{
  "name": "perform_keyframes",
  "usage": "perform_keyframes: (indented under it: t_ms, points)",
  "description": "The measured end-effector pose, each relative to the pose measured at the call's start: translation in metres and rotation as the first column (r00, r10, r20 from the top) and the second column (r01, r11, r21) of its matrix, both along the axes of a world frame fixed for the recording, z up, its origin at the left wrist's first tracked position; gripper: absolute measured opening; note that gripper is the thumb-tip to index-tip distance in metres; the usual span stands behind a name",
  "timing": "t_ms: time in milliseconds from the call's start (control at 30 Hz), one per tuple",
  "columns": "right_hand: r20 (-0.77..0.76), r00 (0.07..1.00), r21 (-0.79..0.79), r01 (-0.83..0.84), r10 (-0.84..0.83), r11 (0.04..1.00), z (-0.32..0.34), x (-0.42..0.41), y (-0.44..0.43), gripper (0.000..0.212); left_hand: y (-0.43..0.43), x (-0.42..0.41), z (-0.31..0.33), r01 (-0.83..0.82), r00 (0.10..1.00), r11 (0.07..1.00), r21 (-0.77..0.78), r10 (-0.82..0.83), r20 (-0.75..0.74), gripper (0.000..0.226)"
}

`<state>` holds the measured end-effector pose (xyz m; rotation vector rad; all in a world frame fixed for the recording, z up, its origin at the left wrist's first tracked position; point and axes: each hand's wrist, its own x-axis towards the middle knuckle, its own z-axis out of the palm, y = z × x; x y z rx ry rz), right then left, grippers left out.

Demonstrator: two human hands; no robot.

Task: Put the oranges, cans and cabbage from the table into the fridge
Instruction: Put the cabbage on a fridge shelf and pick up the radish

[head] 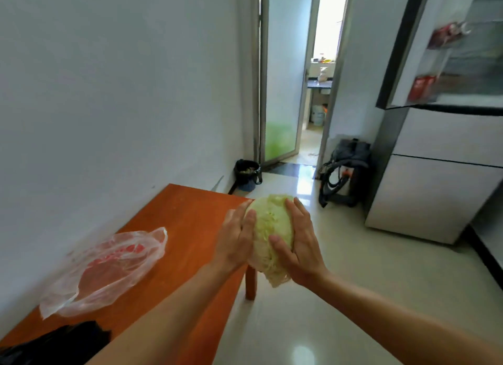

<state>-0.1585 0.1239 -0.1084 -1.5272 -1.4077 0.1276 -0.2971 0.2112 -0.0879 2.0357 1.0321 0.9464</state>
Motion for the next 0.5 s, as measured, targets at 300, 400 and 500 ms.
perform_keyframes:
  t_ms: [300,400,500]
  points:
    - [0.060,0.962,0.042,0.265,-0.268,0.963,0.017,0.226,-0.072,0.080,-0.045,0.251,0.017,0.294,0.953,0.951,-0.097,-0.284,0.109,0.061]
    - [0.052,0.933,0.056,0.353,-0.356,0.934,0.018,0.285,-0.085,0.078,-0.048,0.320,0.018,0.360,0.931,0.929,-0.083,-0.352,0.090,0.056]
    - [0.049,0.897,0.045,0.437,-0.439,0.899,0.011,0.344,-0.089,0.078,-0.044,0.389,0.013,0.427,0.904,0.901,-0.078,-0.422,0.074,0.056]
